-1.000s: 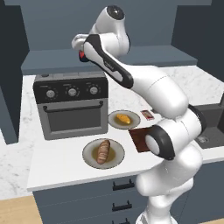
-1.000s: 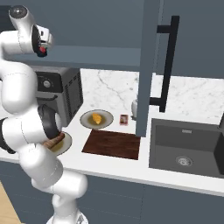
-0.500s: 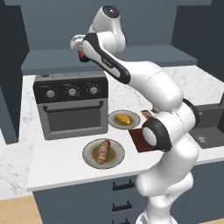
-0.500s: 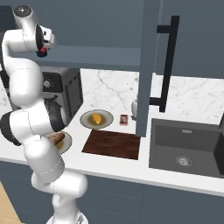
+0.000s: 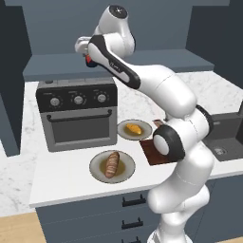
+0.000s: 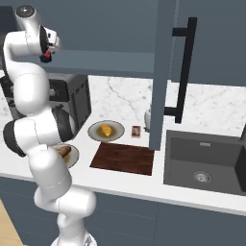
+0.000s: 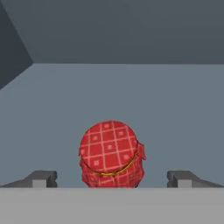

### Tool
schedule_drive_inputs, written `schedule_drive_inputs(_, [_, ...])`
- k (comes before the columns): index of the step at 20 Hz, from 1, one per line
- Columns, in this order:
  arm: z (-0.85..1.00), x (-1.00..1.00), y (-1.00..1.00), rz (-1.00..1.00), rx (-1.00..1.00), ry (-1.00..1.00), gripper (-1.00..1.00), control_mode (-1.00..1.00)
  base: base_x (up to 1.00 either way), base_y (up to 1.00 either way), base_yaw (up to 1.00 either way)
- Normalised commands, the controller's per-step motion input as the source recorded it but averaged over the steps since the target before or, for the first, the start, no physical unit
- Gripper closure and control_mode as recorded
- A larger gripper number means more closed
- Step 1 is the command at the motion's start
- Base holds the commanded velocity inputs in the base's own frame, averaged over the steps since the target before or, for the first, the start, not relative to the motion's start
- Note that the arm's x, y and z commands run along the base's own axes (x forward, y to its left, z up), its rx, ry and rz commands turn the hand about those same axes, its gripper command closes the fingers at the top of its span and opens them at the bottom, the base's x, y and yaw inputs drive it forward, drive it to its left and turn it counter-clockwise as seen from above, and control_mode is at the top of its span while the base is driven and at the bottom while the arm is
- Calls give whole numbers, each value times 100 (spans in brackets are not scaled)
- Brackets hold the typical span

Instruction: From the different types of pastries on the counter, select a croissant and place it on the cutting board. Then retrieve a jar of jam from the cabinet and place it alongside the croissant on the cutting board.

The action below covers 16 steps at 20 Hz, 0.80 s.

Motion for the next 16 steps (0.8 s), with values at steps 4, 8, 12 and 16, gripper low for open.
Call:
schedule_drive_inputs(4, [0, 40, 9, 0, 0, 4, -100, -100, 0, 0, 0])
schedule_drive_inputs(8, [0, 4, 3, 0, 0, 2, -100, -100, 0, 0, 0])
schedule_drive_inputs(12, [-3, 3, 7, 0, 0, 7, -100, -100, 0, 0, 0])
schedule_drive_inputs(16, [-19, 0, 2, 0, 0, 14, -100, -100, 0, 0, 0])
